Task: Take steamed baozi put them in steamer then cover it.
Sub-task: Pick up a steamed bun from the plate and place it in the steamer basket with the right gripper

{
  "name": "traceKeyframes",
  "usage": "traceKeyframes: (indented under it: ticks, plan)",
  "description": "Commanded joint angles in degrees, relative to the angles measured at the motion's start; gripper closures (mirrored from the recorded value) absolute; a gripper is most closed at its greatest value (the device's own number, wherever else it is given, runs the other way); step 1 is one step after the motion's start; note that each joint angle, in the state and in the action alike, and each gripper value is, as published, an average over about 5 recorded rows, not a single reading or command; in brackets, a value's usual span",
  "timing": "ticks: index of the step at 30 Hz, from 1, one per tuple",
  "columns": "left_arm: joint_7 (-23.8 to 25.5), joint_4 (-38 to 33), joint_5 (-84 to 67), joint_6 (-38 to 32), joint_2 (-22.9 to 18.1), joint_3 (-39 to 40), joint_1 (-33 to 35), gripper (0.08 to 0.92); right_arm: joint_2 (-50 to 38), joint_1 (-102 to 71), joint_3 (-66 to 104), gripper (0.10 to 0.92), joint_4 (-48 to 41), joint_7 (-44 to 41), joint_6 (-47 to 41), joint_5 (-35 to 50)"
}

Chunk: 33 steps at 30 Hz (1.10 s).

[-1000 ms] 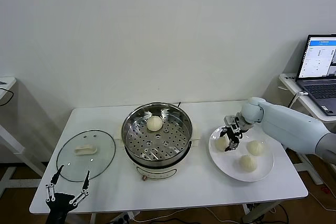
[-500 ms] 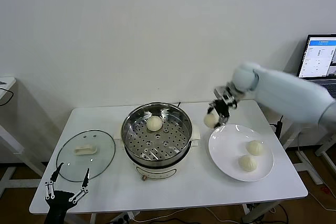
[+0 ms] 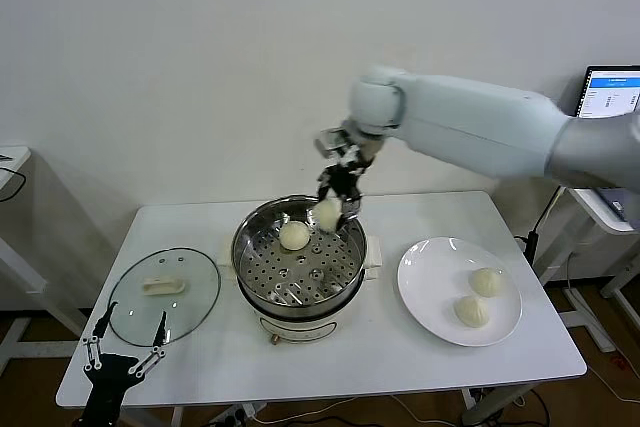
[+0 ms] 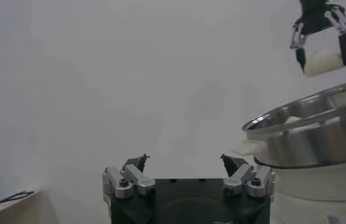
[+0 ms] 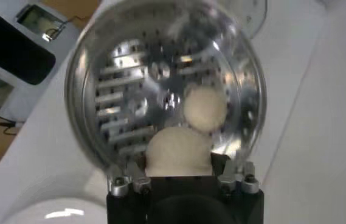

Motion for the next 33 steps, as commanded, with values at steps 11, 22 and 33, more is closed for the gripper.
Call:
traceKeyframes:
  ticks: [11,22,33]
  plan:
    - [-0.09,-0.09,-0.76,0.16,-0.13,-0.79,-0.48,0.177,15.72,-4.59,-7.01,0.338,-1.44,11.35,-8.05,4.15]
    - [-0.08,0.28,-1.01,0.03,-0.3,-1.24,-0.35,0.177,16.08,-7.07,-7.1,0.338,-2.23,12.81,-7.88,3.98]
    - [-0.24,0.16,-1.14,0.06,-0.22,-1.77,-0.43,0.177,16.18,-8.63,-6.73,0.336,-2.69,14.29,-8.01,3.85]
